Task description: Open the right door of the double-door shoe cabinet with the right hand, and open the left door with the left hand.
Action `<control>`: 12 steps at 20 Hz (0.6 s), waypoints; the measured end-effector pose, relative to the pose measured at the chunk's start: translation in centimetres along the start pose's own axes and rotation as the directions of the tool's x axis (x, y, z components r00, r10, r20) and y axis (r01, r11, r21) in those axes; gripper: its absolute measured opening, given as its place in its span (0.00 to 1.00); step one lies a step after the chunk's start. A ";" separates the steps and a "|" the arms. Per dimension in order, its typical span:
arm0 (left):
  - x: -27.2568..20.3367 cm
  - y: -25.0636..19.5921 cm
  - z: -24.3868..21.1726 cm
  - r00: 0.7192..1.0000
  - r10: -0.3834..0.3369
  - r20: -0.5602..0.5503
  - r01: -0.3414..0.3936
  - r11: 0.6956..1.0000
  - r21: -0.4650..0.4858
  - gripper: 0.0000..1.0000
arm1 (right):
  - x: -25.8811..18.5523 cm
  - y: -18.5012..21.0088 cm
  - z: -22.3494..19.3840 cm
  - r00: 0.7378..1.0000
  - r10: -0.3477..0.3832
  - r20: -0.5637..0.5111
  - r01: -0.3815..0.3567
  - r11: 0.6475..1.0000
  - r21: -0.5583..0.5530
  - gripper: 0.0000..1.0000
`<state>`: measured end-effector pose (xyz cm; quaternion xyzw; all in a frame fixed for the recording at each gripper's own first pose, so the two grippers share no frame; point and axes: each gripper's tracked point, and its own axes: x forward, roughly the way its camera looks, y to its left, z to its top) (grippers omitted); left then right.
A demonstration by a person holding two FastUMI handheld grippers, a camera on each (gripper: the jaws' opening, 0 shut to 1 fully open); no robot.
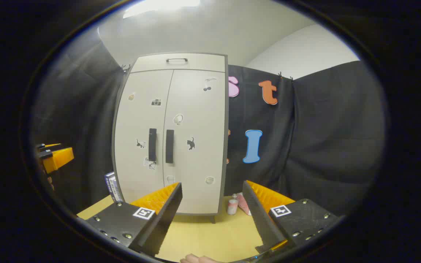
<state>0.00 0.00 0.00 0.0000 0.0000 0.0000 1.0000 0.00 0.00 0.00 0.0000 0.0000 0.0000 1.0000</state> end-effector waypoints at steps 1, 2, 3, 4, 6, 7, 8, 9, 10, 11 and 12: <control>0.1 0.0 -0.1 1.000 -0.001 -0.001 0.001 1.000 0.003 0.96 | 0.0 0.2 -0.2 1.000 0.007 -0.003 -0.007 1.000 0.001 0.99; 0.2 0.1 -0.2 1.000 0.002 -0.004 -0.002 1.000 0.002 0.96 | 0.1 0.3 -0.2 1.000 0.010 -0.006 -0.010 1.000 0.001 0.99; 0.2 0.2 -0.3 1.000 0.003 -0.007 -0.003 1.000 0.000 0.96 | 0.1 0.1 -0.3 1.000 0.006 -0.007 -0.006 1.000 0.000 0.99; 0.3 0.2 -0.4 1.000 0.004 -0.010 -0.004 1.000 -0.002 0.96 | 0.1 0.1 -0.3 1.000 0.005 -0.008 -0.005 1.000 0.001 0.99; 0.4 0.2 -0.6 1.000 0.001 -0.015 -0.001 1.000 -0.002 0.96 | 0.2 0.1 -0.3 1.000 0.005 -0.008 -0.005 1.000 0.003 0.99; 0.5 0.2 -0.7 1.000 0.000 -0.017 0.000 1.000 0.001 0.96 | 0.3 0.0 -0.3 1.000 0.006 -0.005 -0.006 1.000 0.005 0.99; 0.5 0.3 -0.7 1.000 0.003 -0.017 -0.003 1.000 0.002 0.96 | 0.2 0.0 -0.3 1.000 0.005 -0.004 -0.005 1.000 0.004 0.99; 0.6 0.3 -0.7 1.000 0.003 -0.016 -0.003 1.000 0.000 0.96 | 0.3 -0.1 -0.3 1.000 0.002 -0.001 -0.002 1.000 0.004 0.99; 0.7 0.2 -0.9 1.000 0.000 -0.018 0.000 1.000 -0.002 0.96 | 0.3 -0.1 -0.4 1.000 0.002 0.000 -0.002 1.000 0.005 0.99; 0.7 0.1 -0.9 1.000 -0.003 -0.019 0.003 1.000 -0.004 0.96 | 0.3 -0.1 -0.5 1.000 0.004 0.000 -0.004 1.000 0.006 0.99; 0.7 0.1 -1.0 1.000 -0.006 -0.019 0.006 1.000 -0.003 0.96 | 0.3 0.1 -0.7 1.000 0.007 -0.001 -0.007 1.000 0.007 0.99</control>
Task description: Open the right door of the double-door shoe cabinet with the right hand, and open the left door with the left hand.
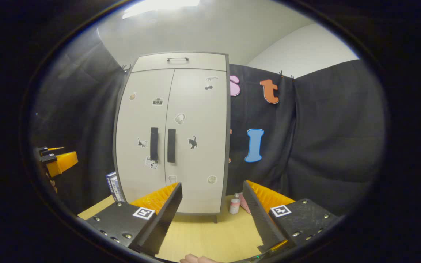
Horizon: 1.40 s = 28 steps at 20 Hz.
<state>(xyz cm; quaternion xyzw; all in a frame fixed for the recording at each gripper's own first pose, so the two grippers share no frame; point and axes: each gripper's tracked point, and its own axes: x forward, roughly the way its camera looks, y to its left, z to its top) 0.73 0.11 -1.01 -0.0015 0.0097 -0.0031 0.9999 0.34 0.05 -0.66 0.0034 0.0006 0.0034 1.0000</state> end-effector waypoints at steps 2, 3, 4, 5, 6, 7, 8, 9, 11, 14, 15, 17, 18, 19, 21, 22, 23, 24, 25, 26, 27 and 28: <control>0.2 0.0 -0.2 1.000 -0.001 0.001 0.001 1.000 0.002 0.96 | 0.3 0.2 -0.3 1.000 0.004 -0.002 -0.004 1.000 -0.002 0.99; 0.3 0.0 -0.2 1.000 0.000 0.002 0.000 1.000 0.003 0.96 | 0.5 0.2 -0.4 1.000 0.006 -0.002 -0.006 1.000 -0.001 0.99; 0.4 0.1 -0.3 1.000 0.005 0.004 -0.005 1.000 -0.003 0.96 | 0.9 0.5 -0.6 1.000 0.006 -0.003 -0.006 1.000 -0.002 0.99; 0.6 0.2 -0.3 1.000 0.011 0.005 -0.011 1.000 -0.011 0.96 | 1.4 0.7 -0.7 1.000 0.007 -0.005 -0.007 1.000 0.000 0.99; 0.8 0.0 -0.4 1.000 0.009 0.008 -0.009 1.000 -0.015 0.96 | 2.0 1.0 -1.0 1.000 0.008 -0.010 -0.008 1.000 0.003 0.99; 1.0 -0.1 -0.5 1.000 0.004 0.008 -0.004 1.000 -0.014 0.96 | 2.7 1.3 -1.4 1.000 0.010 -0.020 -0.010 1.000 0.001 0.99; 1.2 -0.2 -0.6 1.000 0.001 0.009 -0.001 1.000 -0.009 0.96 | 3.4 1.7 -1.7 0.999 0.014 -0.030 -0.014 1.000 0.000 0.99; 1.3 -0.3 -0.7 1.000 -0.005 0.010 0.005 1.000 0.001 0.96 | 4.4 2.0 -2.0 0.999 0.015 -0.038 -0.015 1.000 0.000 0.99; 1.4 -0.4 -1.1 1.000 -0.015 0.011 0.015 1.000 0.014 0.96 | 6.5 2.9 -2.2 0.999 0.020 -0.049 -0.020 1.000 -0.004 0.99; 1.1 -0.6 -2.0 0.999 -0.036 0.011 0.035 0.999 0.009 0.96 | 10.2 5.3 -2.1 0.996 0.071 -0.063 -0.069 0.997 0.022 0.99; 1.0 -0.6 -2.2 0.999 -0.035 0.012 0.035 0.999 0.003 0.96 | 11.5 5.9 -1.8 0.994 0.087 -0.065 -0.085 0.996 0.036 0.99; 1.1 -0.3 -3.0 1.000 -0.030 0.005 0.030 0.999 -0.015 0.96 | 14.3 6.9 -0.9 0.994 0.099 -0.055 -0.096 0.994 0.060 0.99; 1.2 -0.4 -3.4 0.999 -0.036 0.002 0.036 0.999 -0.024 0.96 | 15.7 7.4 -0.3 0.994 0.100 -0.042 -0.097 0.992 0.075 0.99; 1.2 -0.3 -3.7 0.999 -0.044 -0.001 0.044 0.999 -0.029 0.96 | 17.2 8.3 0.0 0.993 0.109 -0.036 -0.105 0.991 0.086 0.99; 1.0 0.5 -4.6 0.999 -0.052 -0.011 0.052 0.998 -0.022 0.96 | 20.0 10.6 0.4 0.989 0.144 -0.028 -0.141 0.986 0.093 0.99; 1.1 0.9 -5.0 0.998 -0.056 -0.014 0.056 0.998 -0.013 0.96 | 21.2 11.7 0.5 0.987 0.160 -0.024 -0.157 0.984 0.089 0.99; 1.2 1.3 -5.3 0.998 -0.056 -0.015 0.056 0.998 -0.005 0.96 | 22.4 12.8 0.6 0.985 0.171 -0.022 -0.168 0.982 0.083 0.99; 1.3 1.9 -5.5 0.999 -0.053 -0.012 0.053 0.999 0.004 0.96 | 23.5 13.6 0.5 0.984 0.177 -0.029 -0.175 0.981 0.080 0.95; 1.4 2.4 -5.7 0.999 -0.049 -0.009 0.050 0.999 0.012 0.96 | 24.4 14.1 0.3 0.984 0.177 -0.036 -0.173 0.981 0.083 0.99; 1.5 2.8 -6.2 0.999 -0.048 -0.012 0.048 0.999 0.017 0.96 | 25.1 14.8 0.4 0.983 0.181 -0.037 -0.177 0.979 0.096 0.99; 1.4 3.2 -6.6 0.999 -0.048 -0.019 0.048 0.999 0.017 0.96 | 25.8 15.5 0.5 0.980 0.195 -0.035 -0.190 0.975 0.112 0.96; 1.5 3.7 -7.1 0.999 -0.047 -0.028 0.047 0.999 0.014 0.96 | 26.4 16.3 0.5 0.977 0.212 -0.035 -0.205 0.970 0.133 0.99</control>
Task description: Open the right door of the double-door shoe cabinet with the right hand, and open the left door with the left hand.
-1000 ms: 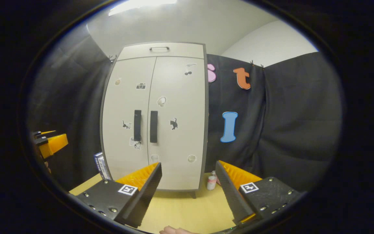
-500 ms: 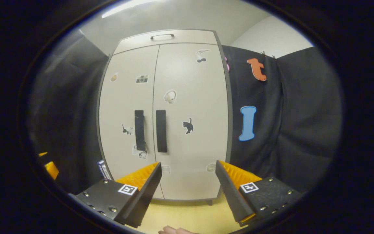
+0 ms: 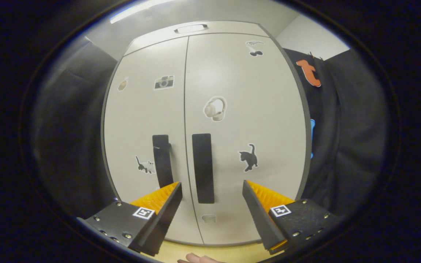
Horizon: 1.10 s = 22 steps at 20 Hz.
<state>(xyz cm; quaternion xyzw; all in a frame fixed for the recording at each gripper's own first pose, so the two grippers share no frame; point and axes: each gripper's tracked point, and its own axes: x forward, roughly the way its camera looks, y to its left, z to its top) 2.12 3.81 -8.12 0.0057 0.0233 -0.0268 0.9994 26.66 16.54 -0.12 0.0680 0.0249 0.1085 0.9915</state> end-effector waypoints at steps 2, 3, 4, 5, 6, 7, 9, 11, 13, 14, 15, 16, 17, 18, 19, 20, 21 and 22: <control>0.1 0.8 -0.4 1.000 0.005 -0.010 -0.005 1.000 -0.008 0.96 | 1.4 0.9 -0.4 0.999 0.023 -0.023 -0.023 1.000 0.008 0.99; 0.2 1.1 -0.6 1.000 0.009 -0.013 -0.009 1.000 -0.006 0.96 | 2.0 1.0 -0.3 1.000 0.023 -0.019 -0.023 1.000 0.000 0.99; 0.2 1.4 -0.8 1.000 0.008 -0.013 -0.008 1.000 -0.003 0.93 | 2.7 1.2 -0.1 1.000 0.023 -0.007 -0.023 1.000 -0.013 0.99; 0.3 1.5 -0.8 1.000 0.002 -0.010 -0.002 1.000 0.002 0.93 | 3.3 0.9 0.0 1.000 0.007 0.000 -0.007 1.000 -0.027 0.99; 0.1 1.8 -1.0 1.000 0.002 -0.010 -0.002 1.000 0.002 0.96 | 4.0 0.7 0.0 1.000 -0.004 0.002 0.004 1.000 -0.030 0.98; 0.1 1.9 -1.2 1.000 -0.001 -0.011 0.001 1.000 0.003 0.96 | 4.5 0.6 -0.2 1.000 -0.005 -0.011 0.005 1.000 -0.016 0.94; 0.1 1.9 -1.6 1.000 -0.010 -0.018 0.010 1.000 0.006 0.96 | 5.3 0.2 -0.3 1.000 -0.011 -0.027 0.012 1.000 0.015 0.80; 0.1 1.9 -1.9 1.000 -0.014 -0.027 0.015 1.000 0.010 0.96 | 5.6 -0.1 0.1 0.999 -0.021 -0.041 0.022 0.999 0.034 0.59; 0.1 2.0 -1.8 1.000 -0.007 -0.028 0.007 1.000 0.008 0.96 | 5.6 -0.2 -0.2 0.999 -0.013 -0.051 0.013 1.000 0.000 0.53; 0.1 1.9 -1.9 1.000 -0.005 -0.030 0.005 1.000 0.005 0.96 | 5.9 0.1 -0.3 0.999 0.002 -0.049 -0.003 1.000 -0.020 0.52; 0.1 1.8 -1.8 1.000 -0.006 -0.031 0.006 1.000 0.002 0.96 | 5.2 0.6 -0.2 0.999 0.004 -0.052 -0.006 0.999 -0.032 0.53; -0.2 1.5 -1.7 0.999 -0.008 -0.031 0.008 1.000 0.001 0.96 | 5.5 0.6 -0.1 0.999 -0.001 -0.046 -0.001 0.999 -0.035 0.29; -0.4 1.3 -1.6 0.999 -0.008 -0.032 0.008 1.000 0.004 0.97 | 5.4 0.6 -0.3 0.999 0.002 -0.049 -0.004 0.998 -0.056 0.29; -0.5 1.2 -1.6 0.999 -0.003 -0.034 0.003 1.000 0.006 0.96 | 5.5 0.5 -0.2 0.998 0.017 -0.059 -0.020 0.998 -0.067 0.29; -0.7 1.0 -1.3 0.999 0.001 -0.034 -0.001 1.000 0.009 0.96 | 5.5 0.8 -0.4 0.997 0.037 -0.063 -0.040 0.998 -0.047 0.23; -0.8 0.9 -1.2 0.999 0.005 -0.031 -0.005 1.000 0.010 0.96 | 5.3 0.7 -0.5 0.996 0.046 -0.076 -0.049 0.998 -0.029 0.23; -0.9 0.8 -1.0 0.999 0.013 -0.035 -0.012 1.000 0.009 0.96 | 5.2 0.6 -0.5 0.996 0.041 -0.077 -0.043 0.999 -0.033 0.23; -1.1 0.7 -1.0 0.999 0.021 -0.039 -0.021 1.000 0.007 0.96 | 4.9 0.4 -0.5 0.997 0.033 -0.073 -0.037 0.998 -0.049 0.23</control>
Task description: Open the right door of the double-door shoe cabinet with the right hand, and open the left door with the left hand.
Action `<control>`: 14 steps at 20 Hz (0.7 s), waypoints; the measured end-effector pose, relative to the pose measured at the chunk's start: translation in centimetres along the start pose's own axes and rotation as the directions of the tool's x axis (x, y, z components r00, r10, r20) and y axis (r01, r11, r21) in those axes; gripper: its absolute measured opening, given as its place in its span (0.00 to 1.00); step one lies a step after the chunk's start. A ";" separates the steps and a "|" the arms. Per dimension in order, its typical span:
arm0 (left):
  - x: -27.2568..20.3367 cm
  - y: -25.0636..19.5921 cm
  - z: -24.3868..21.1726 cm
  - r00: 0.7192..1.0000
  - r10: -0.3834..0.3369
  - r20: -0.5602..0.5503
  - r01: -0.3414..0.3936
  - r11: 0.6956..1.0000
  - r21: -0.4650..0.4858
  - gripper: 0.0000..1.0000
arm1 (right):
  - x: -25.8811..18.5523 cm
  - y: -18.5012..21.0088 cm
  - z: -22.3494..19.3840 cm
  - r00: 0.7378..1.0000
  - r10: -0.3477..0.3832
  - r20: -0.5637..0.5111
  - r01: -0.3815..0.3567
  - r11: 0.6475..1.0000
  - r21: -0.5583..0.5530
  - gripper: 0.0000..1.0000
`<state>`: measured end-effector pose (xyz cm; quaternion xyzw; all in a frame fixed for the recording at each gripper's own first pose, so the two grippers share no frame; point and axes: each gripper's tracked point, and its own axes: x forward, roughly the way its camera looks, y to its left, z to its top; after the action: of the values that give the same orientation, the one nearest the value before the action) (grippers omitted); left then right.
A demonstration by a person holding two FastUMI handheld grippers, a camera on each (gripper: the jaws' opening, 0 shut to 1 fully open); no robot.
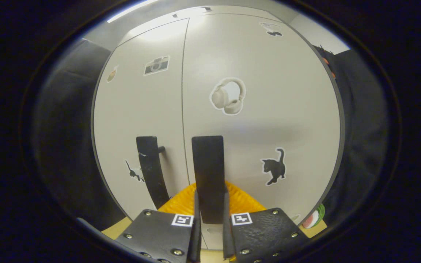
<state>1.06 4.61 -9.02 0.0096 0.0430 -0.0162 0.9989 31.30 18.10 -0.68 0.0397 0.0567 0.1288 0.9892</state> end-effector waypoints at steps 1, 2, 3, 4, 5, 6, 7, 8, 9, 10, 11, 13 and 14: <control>-0.3 -0.1 0.3 1.000 0.006 0.001 -0.006 1.000 -0.003 0.96 | -0.4 0.1 0.0 1.000 0.001 -0.001 -0.001 1.000 -0.009 0.23; -0.6 -0.2 0.5 1.000 0.013 0.002 -0.013 1.000 -0.004 0.96 | -0.9 0.0 0.0 1.000 0.013 -0.005 -0.013 1.000 0.002 0.24; -0.9 -0.3 0.7 1.000 0.021 0.001 -0.021 1.000 -0.005 0.96 | -1.2 0.1 0.0 0.999 0.030 -0.011 -0.030 0.999 0.015 0.24; -1.4 -0.6 0.9 1.000 0.020 -0.001 -0.020 1.000 -0.013 0.96 | -1.4 0.2 0.0 0.999 0.047 -0.016 -0.046 0.999 0.021 0.24; -1.8 -1.4 1.2 1.000 0.004 -0.001 -0.004 1.000 -0.029 0.96 | -1.7 0.0 0.1 0.998 0.060 -0.015 -0.060 0.998 0.015 0.24; -2.3 -2.1 1.4 1.000 -0.012 0.002 0.012 0.999 -0.045 0.96 | -2.1 -0.2 0.2 0.998 0.066 -0.018 -0.066 0.998 0.010 0.24; -2.7 -2.5 1.7 1.000 -0.020 0.006 0.020 0.998 -0.052 0.96 | -2.3 -0.3 0.1 0.997 0.069 -0.019 -0.069 0.998 0.007 0.24; -3.0 -2.8 2.0 1.000 -0.022 0.015 0.023 0.998 -0.053 0.97 | -2.5 -0.4 0.1 0.997 0.072 -0.021 -0.072 0.997 0.000 0.24; -3.4 -3.1 2.4 1.000 -0.021 0.023 0.022 0.999 -0.046 0.96 | -2.9 -0.4 0.1 0.997 0.079 -0.023 -0.079 0.997 -0.002 0.24; -3.8 -3.5 2.7 0.999 -0.019 0.031 0.020 0.999 -0.037 0.96 | -3.2 -0.6 0.1 0.996 0.087 -0.026 -0.087 0.996 -0.004 0.24; -4.1 -3.9 3.1 0.999 -0.019 0.036 0.020 0.999 -0.027 0.96 | -3.5 -0.7 0.0 0.995 0.094 -0.029 -0.094 0.996 -0.002 0.24; -4.6 -4.7 3.7 0.999 -0.027 0.048 0.028 0.999 -0.019 0.96 | -4.2 -1.1 0.0 0.994 0.106 -0.032 -0.106 0.994 -0.002 0.24; -4.8 -5.1 3.9 0.998 -0.033 0.050 0.034 0.999 -0.016 0.96 | -4.6 -1.1 -0.1 0.993 0.110 -0.033 -0.110 0.994 -0.003 0.24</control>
<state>-3.56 -0.40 -4.84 0.0000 0.0184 -0.0326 0.9993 27.16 15.82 -0.42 0.0383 0.0706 0.1841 0.9796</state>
